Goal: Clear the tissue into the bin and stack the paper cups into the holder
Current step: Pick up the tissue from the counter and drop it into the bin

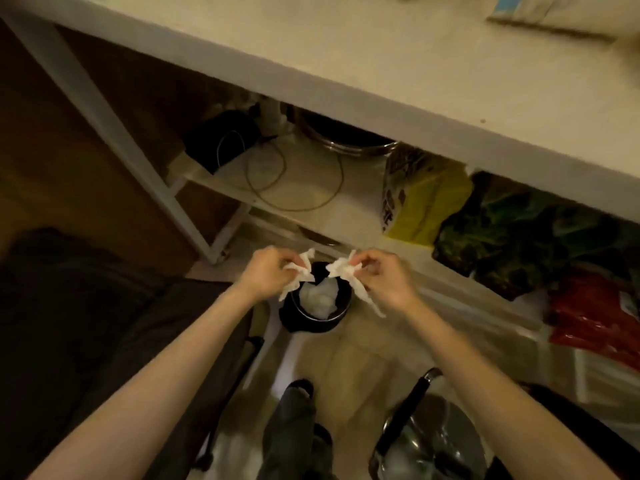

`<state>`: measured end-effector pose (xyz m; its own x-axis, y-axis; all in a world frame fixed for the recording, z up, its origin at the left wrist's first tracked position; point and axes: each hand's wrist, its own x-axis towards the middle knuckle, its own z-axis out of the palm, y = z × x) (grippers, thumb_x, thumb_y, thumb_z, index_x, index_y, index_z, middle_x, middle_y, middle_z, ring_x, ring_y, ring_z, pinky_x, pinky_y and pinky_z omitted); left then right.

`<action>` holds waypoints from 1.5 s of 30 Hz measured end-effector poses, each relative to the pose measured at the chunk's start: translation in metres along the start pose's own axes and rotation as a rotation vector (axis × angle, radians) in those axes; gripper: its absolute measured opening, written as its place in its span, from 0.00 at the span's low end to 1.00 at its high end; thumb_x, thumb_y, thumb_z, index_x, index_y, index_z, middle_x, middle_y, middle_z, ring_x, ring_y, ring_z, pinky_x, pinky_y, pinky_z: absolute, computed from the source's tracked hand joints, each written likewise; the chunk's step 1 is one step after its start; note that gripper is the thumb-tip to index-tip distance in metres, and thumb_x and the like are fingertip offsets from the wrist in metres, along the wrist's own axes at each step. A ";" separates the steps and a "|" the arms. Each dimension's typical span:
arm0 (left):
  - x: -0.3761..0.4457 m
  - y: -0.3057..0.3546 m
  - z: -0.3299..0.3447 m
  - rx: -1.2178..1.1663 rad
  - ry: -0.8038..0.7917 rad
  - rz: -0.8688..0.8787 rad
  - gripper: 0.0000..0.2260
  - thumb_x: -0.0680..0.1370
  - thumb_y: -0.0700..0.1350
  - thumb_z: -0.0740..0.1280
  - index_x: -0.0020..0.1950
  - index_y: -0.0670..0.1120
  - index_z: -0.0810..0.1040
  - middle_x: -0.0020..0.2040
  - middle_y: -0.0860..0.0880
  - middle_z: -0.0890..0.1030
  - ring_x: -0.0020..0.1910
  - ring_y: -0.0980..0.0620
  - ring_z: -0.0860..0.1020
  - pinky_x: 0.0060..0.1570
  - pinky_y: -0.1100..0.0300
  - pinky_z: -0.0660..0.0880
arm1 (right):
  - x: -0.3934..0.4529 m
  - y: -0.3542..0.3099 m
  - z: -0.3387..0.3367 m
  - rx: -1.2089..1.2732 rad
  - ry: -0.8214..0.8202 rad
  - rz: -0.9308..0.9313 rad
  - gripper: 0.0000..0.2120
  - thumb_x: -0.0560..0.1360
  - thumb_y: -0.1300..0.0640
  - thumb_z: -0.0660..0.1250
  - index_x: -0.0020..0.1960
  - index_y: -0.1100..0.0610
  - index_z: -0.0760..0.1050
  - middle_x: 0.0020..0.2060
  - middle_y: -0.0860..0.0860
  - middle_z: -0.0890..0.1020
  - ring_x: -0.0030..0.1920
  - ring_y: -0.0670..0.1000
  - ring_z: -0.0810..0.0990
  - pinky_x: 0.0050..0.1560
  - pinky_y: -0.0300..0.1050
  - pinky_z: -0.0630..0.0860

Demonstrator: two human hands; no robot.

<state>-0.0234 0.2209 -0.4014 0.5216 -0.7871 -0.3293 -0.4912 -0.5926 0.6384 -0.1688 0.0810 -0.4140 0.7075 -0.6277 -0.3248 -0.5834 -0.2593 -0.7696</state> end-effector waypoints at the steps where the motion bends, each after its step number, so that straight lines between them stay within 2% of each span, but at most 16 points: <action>1: 0.008 -0.015 0.019 -0.025 -0.010 -0.049 0.12 0.74 0.37 0.63 0.55 0.44 0.80 0.59 0.43 0.80 0.58 0.46 0.77 0.44 0.67 0.66 | 0.009 0.020 0.014 0.032 0.012 0.033 0.09 0.71 0.69 0.65 0.49 0.61 0.79 0.44 0.59 0.82 0.41 0.52 0.78 0.42 0.42 0.72; 3: 0.026 -0.049 0.060 -0.040 -0.084 -0.140 0.15 0.76 0.37 0.61 0.61 0.44 0.76 0.65 0.43 0.75 0.64 0.46 0.73 0.54 0.62 0.69 | 0.026 0.058 0.042 0.074 0.069 0.101 0.10 0.71 0.70 0.64 0.51 0.65 0.78 0.50 0.62 0.82 0.46 0.55 0.79 0.45 0.44 0.74; 4: 0.037 -0.067 0.081 -0.029 -0.121 -0.161 0.17 0.76 0.36 0.60 0.64 0.44 0.73 0.67 0.42 0.73 0.66 0.45 0.71 0.58 0.60 0.68 | 0.036 0.078 0.056 0.092 0.092 0.130 0.10 0.72 0.70 0.64 0.52 0.65 0.78 0.50 0.63 0.82 0.47 0.57 0.80 0.44 0.39 0.74; 6: 0.059 -0.100 0.121 -0.016 -0.145 -0.168 0.20 0.75 0.35 0.59 0.67 0.43 0.69 0.69 0.41 0.70 0.67 0.44 0.69 0.60 0.60 0.66 | 0.056 0.116 0.086 0.141 0.097 0.183 0.12 0.73 0.70 0.62 0.55 0.67 0.77 0.52 0.64 0.81 0.50 0.58 0.79 0.37 0.30 0.70; 8: 0.079 -0.127 0.159 -0.052 -0.139 -0.198 0.21 0.75 0.33 0.58 0.68 0.41 0.67 0.71 0.41 0.67 0.69 0.43 0.66 0.61 0.60 0.63 | 0.082 0.154 0.117 0.160 0.110 0.215 0.14 0.73 0.70 0.61 0.58 0.66 0.75 0.55 0.64 0.80 0.54 0.61 0.78 0.39 0.30 0.70; 12: 0.118 -0.173 0.229 -0.076 -0.140 -0.235 0.22 0.75 0.36 0.60 0.69 0.40 0.65 0.73 0.41 0.63 0.69 0.43 0.65 0.64 0.55 0.65 | 0.128 0.221 0.171 0.103 0.097 0.253 0.15 0.74 0.67 0.60 0.60 0.63 0.74 0.58 0.61 0.78 0.58 0.59 0.77 0.51 0.34 0.67; 15: 0.155 -0.205 0.268 -0.120 -0.112 -0.239 0.23 0.74 0.36 0.61 0.69 0.41 0.65 0.72 0.40 0.64 0.69 0.42 0.65 0.65 0.53 0.65 | 0.162 0.267 0.208 0.129 0.103 0.296 0.14 0.74 0.66 0.61 0.59 0.63 0.74 0.59 0.63 0.76 0.59 0.61 0.76 0.62 0.49 0.72; 20: 0.205 -0.240 0.316 -0.161 -0.112 -0.229 0.23 0.75 0.35 0.60 0.70 0.41 0.63 0.71 0.40 0.64 0.68 0.42 0.65 0.60 0.62 0.62 | 0.209 0.327 0.248 0.114 0.029 0.331 0.19 0.75 0.63 0.61 0.65 0.60 0.69 0.62 0.60 0.74 0.62 0.60 0.73 0.64 0.51 0.70; 24: 0.223 -0.251 0.336 -0.161 -0.144 -0.181 0.25 0.75 0.38 0.62 0.72 0.43 0.60 0.73 0.40 0.61 0.69 0.40 0.64 0.63 0.52 0.66 | 0.232 0.367 0.264 0.125 -0.014 0.300 0.25 0.74 0.62 0.61 0.69 0.52 0.63 0.64 0.60 0.73 0.62 0.60 0.74 0.62 0.58 0.73; 29: 0.214 -0.231 0.319 -0.204 -0.143 -0.199 0.25 0.76 0.38 0.61 0.72 0.45 0.59 0.72 0.41 0.63 0.69 0.43 0.66 0.58 0.60 0.65 | 0.221 0.340 0.241 0.099 -0.009 0.314 0.26 0.75 0.67 0.59 0.71 0.55 0.60 0.63 0.59 0.74 0.62 0.59 0.74 0.62 0.53 0.74; 33: 0.189 -0.192 0.279 -0.237 -0.170 -0.209 0.25 0.76 0.40 0.62 0.72 0.44 0.58 0.71 0.41 0.66 0.68 0.44 0.67 0.62 0.57 0.66 | 0.195 0.293 0.211 0.084 -0.020 0.276 0.24 0.74 0.63 0.63 0.69 0.58 0.63 0.61 0.60 0.77 0.60 0.59 0.76 0.58 0.48 0.73; 36: 0.161 -0.163 0.237 -0.291 -0.192 -0.220 0.29 0.74 0.41 0.64 0.73 0.45 0.57 0.70 0.40 0.67 0.67 0.44 0.68 0.63 0.55 0.67 | 0.167 0.244 0.180 0.037 -0.043 0.210 0.23 0.73 0.62 0.65 0.67 0.58 0.65 0.56 0.60 0.79 0.56 0.59 0.78 0.56 0.50 0.75; 39: 0.130 -0.126 0.188 -0.258 -0.205 -0.206 0.28 0.74 0.41 0.65 0.72 0.42 0.59 0.69 0.41 0.69 0.67 0.44 0.68 0.64 0.55 0.66 | 0.134 0.185 0.144 0.019 -0.051 0.116 0.17 0.73 0.62 0.65 0.61 0.56 0.72 0.50 0.59 0.82 0.49 0.53 0.80 0.49 0.43 0.76; 41: 0.109 -0.098 0.154 -0.205 -0.186 -0.156 0.26 0.75 0.43 0.64 0.71 0.41 0.61 0.68 0.42 0.70 0.66 0.45 0.70 0.64 0.55 0.66 | 0.110 0.143 0.119 0.031 -0.044 0.078 0.14 0.74 0.62 0.65 0.59 0.56 0.74 0.48 0.58 0.83 0.48 0.53 0.80 0.51 0.44 0.76; 45: 0.066 -0.036 0.084 -0.203 -0.071 -0.072 0.25 0.74 0.43 0.65 0.70 0.46 0.64 0.61 0.43 0.77 0.60 0.47 0.75 0.55 0.61 0.69 | 0.062 0.059 0.067 0.037 0.013 0.013 0.14 0.73 0.61 0.67 0.58 0.58 0.74 0.45 0.56 0.83 0.48 0.54 0.81 0.53 0.48 0.76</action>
<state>-0.0301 0.1757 -0.5045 0.4961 -0.7582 -0.4231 -0.3003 -0.6070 0.7357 -0.1332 0.0758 -0.5160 0.6945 -0.6406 -0.3276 -0.5769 -0.2237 -0.7856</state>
